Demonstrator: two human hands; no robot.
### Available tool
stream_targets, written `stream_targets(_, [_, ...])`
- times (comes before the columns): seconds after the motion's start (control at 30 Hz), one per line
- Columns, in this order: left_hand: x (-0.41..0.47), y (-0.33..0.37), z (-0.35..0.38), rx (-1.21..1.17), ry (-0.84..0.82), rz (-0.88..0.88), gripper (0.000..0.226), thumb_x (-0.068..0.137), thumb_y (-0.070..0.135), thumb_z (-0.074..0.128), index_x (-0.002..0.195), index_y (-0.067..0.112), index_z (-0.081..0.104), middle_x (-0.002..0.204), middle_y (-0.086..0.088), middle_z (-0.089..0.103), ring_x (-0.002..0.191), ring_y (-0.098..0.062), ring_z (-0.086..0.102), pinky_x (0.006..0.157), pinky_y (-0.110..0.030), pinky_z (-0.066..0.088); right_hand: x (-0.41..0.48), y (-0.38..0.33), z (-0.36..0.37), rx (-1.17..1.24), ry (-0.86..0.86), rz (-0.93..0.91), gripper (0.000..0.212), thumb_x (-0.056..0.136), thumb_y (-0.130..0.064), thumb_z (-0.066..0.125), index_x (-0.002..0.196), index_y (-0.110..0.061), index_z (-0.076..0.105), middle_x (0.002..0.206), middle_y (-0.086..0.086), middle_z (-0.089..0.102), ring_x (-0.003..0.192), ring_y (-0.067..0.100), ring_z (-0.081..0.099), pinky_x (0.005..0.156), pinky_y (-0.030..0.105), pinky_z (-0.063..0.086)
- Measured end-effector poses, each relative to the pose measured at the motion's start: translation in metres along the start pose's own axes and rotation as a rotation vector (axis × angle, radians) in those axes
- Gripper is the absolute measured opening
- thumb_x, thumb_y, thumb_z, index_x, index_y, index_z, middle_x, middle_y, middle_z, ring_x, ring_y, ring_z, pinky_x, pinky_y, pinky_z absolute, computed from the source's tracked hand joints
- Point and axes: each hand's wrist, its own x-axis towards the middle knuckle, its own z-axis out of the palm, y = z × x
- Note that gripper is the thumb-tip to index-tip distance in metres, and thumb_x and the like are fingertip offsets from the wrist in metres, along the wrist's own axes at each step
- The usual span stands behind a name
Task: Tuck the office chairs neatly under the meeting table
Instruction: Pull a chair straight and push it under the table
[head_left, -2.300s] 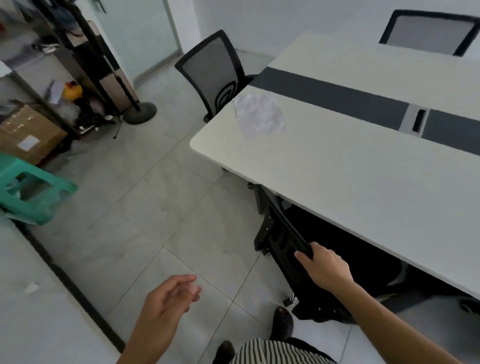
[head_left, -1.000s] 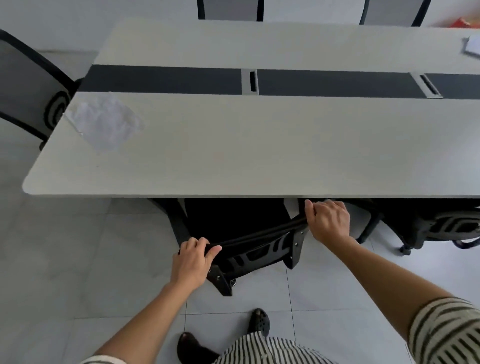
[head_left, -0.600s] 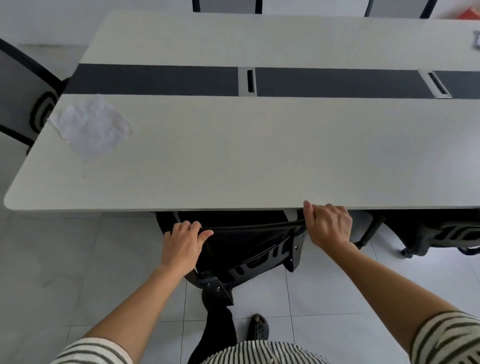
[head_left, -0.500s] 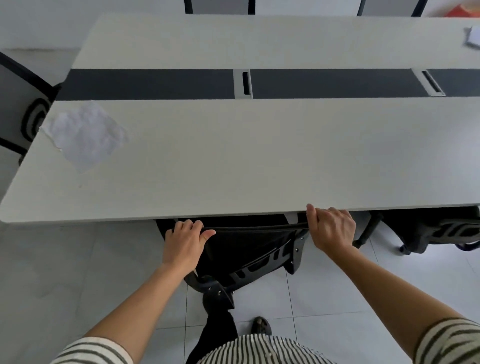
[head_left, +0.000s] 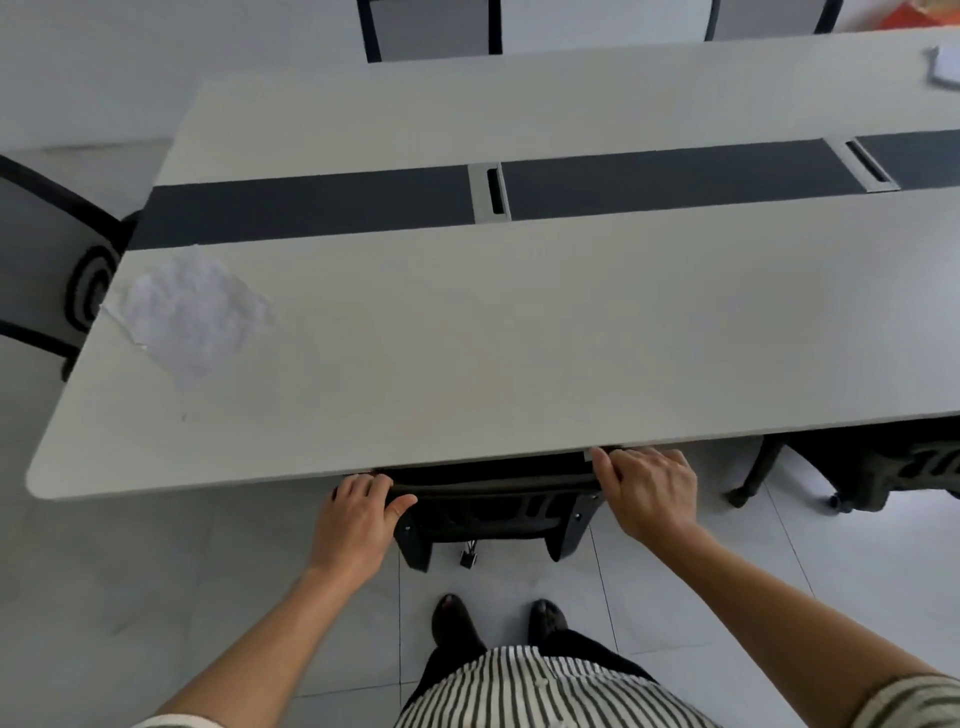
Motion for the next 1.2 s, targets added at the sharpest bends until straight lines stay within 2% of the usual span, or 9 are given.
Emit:
stream_targets(0.07, [-0.004, -0.005, 0.000, -0.014, 0.005, -0.046, 0.084, 0.084, 0.071, 0.005, 0.102, 0.014, 0.063, 0.101, -0.004, 0.067, 0.102, -0.028, 0.060, 0.076, -0.042, 0.049, 0.004, -0.007, 0.000, 0.011, -0.029, -0.045, 0.056, 0.094, -0.051, 0.035, 0.053, -0.020, 0.058, 0.060, -0.004, 0.067, 0.069, 0.019, 0.065, 0.076, 0.032, 0.041])
stream_targets(0.17, [-0.005, -0.001, -0.001, -0.037, -0.035, -0.154, 0.062, 0.088, 0.062, 0.027, 0.120, 0.017, 0.055, 0.123, -0.002, 0.058, 0.123, -0.023, 0.046, 0.091, -0.043, 0.042, 0.009, -0.007, -0.004, 0.051, -0.026, -0.085, 0.052, 0.093, -0.049, 0.038, 0.051, -0.020, 0.048, 0.055, -0.003, 0.064, 0.057, 0.020, 0.063, 0.062, 0.028, 0.035])
stream_targets(0.4, [-0.013, 0.018, -0.004, -0.083, -0.047, -0.213, 0.056, 0.090, 0.057, 0.035, 0.127, 0.017, 0.050, 0.133, -0.001, 0.050, 0.131, -0.022, 0.037, 0.096, -0.043, 0.040, 0.009, 0.007, -0.011, 0.063, -0.086, -0.081, 0.046, 0.096, -0.047, 0.033, 0.063, -0.021, 0.052, 0.067, -0.004, 0.063, 0.059, 0.018, 0.048, 0.066, 0.029, 0.032])
stream_targets(0.53, [-0.027, 0.018, -0.007, -0.184, -0.030, -0.212, 0.054, 0.091, 0.051, 0.040, 0.130, 0.014, 0.047, 0.136, -0.004, 0.048, 0.134, -0.023, 0.034, 0.101, -0.041, 0.040, 0.004, -0.001, -0.014, 0.142, -0.124, -0.129, 0.037, 0.096, -0.039, 0.038, 0.078, -0.018, 0.063, 0.074, -0.004, 0.066, 0.062, 0.019, 0.053, 0.062, 0.029, 0.034])
stream_targets(0.63, [-0.047, 0.013, -0.015, -0.316, 0.017, -0.199, 0.044, 0.091, 0.040, 0.049, 0.127, 0.015, 0.051, 0.134, -0.004, 0.050, 0.126, -0.022, 0.045, 0.099, -0.037, 0.042, -0.009, -0.029, -0.025, 0.323, -0.171, -0.233, 0.022, 0.093, -0.035, 0.049, 0.091, -0.024, 0.068, 0.085, -0.009, 0.070, 0.070, 0.015, 0.060, 0.059, 0.028, 0.042])
stream_targets(0.77, [-0.103, -0.005, -0.039, -0.720, 0.017, -0.310, 0.022, 0.087, 0.032, 0.060, 0.104, 0.018, 0.064, 0.093, 0.001, 0.068, 0.089, -0.017, 0.064, 0.077, -0.025, 0.049, -0.035, -0.086, -0.043, 0.559, -0.234, -0.301, 0.015, 0.090, -0.034, 0.058, 0.097, -0.029, 0.070, 0.087, -0.020, 0.068, 0.080, 0.001, 0.063, 0.072, 0.022, 0.051])
stream_targets(0.87, [-0.170, -0.039, -0.047, -0.979, 0.096, -0.445, 0.009, 0.083, 0.034, 0.063, 0.089, 0.028, 0.065, 0.085, 0.000, 0.070, 0.083, -0.018, 0.066, 0.071, -0.021, 0.048, -0.056, -0.137, -0.045, 0.710, -0.418, -0.295, 0.012, 0.089, -0.033, 0.061, 0.096, -0.032, 0.070, 0.083, -0.021, 0.070, 0.079, -0.004, 0.065, 0.074, 0.019, 0.053])
stream_targets(1.0, [-0.278, -0.098, -0.046, -1.277, 0.296, -0.794, 0.008, 0.089, 0.016, 0.059, 0.091, 0.015, 0.067, 0.081, -0.009, 0.074, 0.082, -0.027, 0.069, 0.071, -0.031, 0.049, -0.097, -0.214, -0.032, 0.813, -0.622, -0.357, 0.010, 0.090, -0.025, 0.062, 0.092, -0.029, 0.071, 0.081, -0.007, 0.073, 0.078, 0.003, 0.067, 0.075, 0.024, 0.056])
stream_targets(1.2, [-0.420, -0.171, -0.036, -1.391, 0.609, -1.236, 0.013, 0.091, 0.011, 0.055, 0.090, 0.009, 0.068, 0.077, -0.010, 0.074, 0.081, -0.030, 0.069, 0.070, -0.037, 0.052, -0.150, -0.334, -0.010, 0.827, -0.852, -0.428, 0.010, 0.087, -0.014, 0.066, 0.086, -0.022, 0.072, 0.079, 0.005, 0.075, 0.076, 0.019, 0.071, 0.072, 0.031, 0.055])
